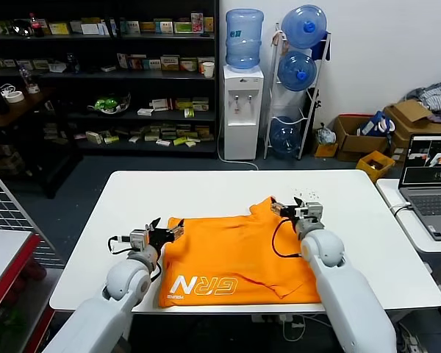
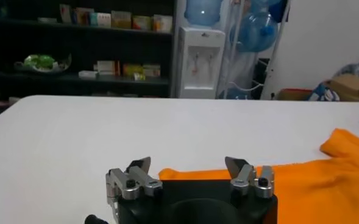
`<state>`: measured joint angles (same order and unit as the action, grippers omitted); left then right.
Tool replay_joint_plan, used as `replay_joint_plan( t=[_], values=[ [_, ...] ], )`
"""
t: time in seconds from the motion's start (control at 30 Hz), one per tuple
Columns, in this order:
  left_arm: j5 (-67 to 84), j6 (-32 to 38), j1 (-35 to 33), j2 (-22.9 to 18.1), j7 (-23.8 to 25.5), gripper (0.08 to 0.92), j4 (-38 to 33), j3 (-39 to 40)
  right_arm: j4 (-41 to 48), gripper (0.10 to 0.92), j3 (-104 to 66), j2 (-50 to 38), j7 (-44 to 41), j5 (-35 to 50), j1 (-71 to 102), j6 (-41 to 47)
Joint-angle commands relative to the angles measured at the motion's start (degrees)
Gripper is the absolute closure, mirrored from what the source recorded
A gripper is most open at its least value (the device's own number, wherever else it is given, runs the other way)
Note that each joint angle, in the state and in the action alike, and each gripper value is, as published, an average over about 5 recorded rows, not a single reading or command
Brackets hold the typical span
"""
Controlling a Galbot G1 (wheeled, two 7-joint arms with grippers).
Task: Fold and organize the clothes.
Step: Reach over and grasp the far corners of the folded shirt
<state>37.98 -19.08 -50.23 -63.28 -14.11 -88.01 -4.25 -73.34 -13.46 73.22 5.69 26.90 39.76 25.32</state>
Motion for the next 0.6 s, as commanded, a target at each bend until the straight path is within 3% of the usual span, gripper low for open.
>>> replay_joint_plan(
  t=[0.03,0.6],
  values=[
    [1.60,-1.85,9.11,-1.09,1.48,0.177,11.88,4.54,13.37,0.203,4.05,2.24,-0.89,-2.26,-9.16,0.46],
    [0.76,-1.79,8.83,-2.14,1.43,0.182,13.67,4.87,15.32,0.209,3.88,2.61,-2.76,-2.87,-8.52,0.78]
  ],
)
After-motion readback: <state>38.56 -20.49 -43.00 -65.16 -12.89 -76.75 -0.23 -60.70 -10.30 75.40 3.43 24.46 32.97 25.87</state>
